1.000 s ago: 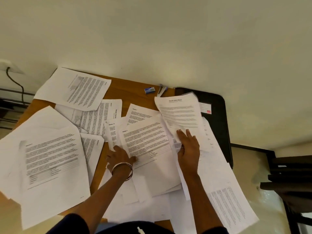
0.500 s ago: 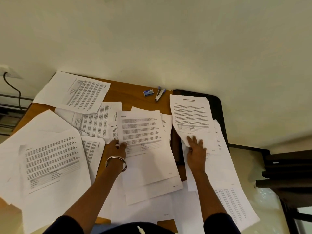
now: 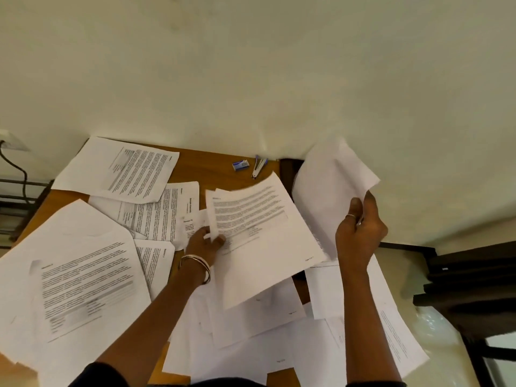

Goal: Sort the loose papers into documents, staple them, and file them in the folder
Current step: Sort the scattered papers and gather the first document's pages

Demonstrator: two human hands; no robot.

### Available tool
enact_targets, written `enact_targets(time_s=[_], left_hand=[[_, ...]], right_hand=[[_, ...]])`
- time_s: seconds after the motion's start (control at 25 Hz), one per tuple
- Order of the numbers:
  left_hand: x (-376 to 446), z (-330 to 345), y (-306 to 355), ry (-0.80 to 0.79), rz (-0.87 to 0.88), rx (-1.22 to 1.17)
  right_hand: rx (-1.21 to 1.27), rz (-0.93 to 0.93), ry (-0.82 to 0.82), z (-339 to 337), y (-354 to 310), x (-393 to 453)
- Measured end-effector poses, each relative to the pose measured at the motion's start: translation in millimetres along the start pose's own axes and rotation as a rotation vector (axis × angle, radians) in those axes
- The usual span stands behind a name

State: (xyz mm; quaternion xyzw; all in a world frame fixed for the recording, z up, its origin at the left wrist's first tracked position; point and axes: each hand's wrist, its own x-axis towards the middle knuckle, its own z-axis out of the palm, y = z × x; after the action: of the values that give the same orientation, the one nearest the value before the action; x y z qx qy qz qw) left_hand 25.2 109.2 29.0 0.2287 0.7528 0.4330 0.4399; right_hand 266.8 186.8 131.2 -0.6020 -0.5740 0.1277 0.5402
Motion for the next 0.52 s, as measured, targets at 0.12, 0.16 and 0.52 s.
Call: enact_targets(time_s=[0.12, 0.16, 0.52], left_hand=[[-6, 12, -8, -0.194, -0.153, 0.055], [-5, 11, -9, -0.199, -0.119, 0.121], [-38, -19, 53, -0.584, 0.851, 0.595]], right_hand=[[-0.090, -0.184, -0.131, -12, -27, -3], [-0.119, -0.195, -0.183, -15, -39, -5], [0.278, 0.643, -0.283, 33, -91, -11]])
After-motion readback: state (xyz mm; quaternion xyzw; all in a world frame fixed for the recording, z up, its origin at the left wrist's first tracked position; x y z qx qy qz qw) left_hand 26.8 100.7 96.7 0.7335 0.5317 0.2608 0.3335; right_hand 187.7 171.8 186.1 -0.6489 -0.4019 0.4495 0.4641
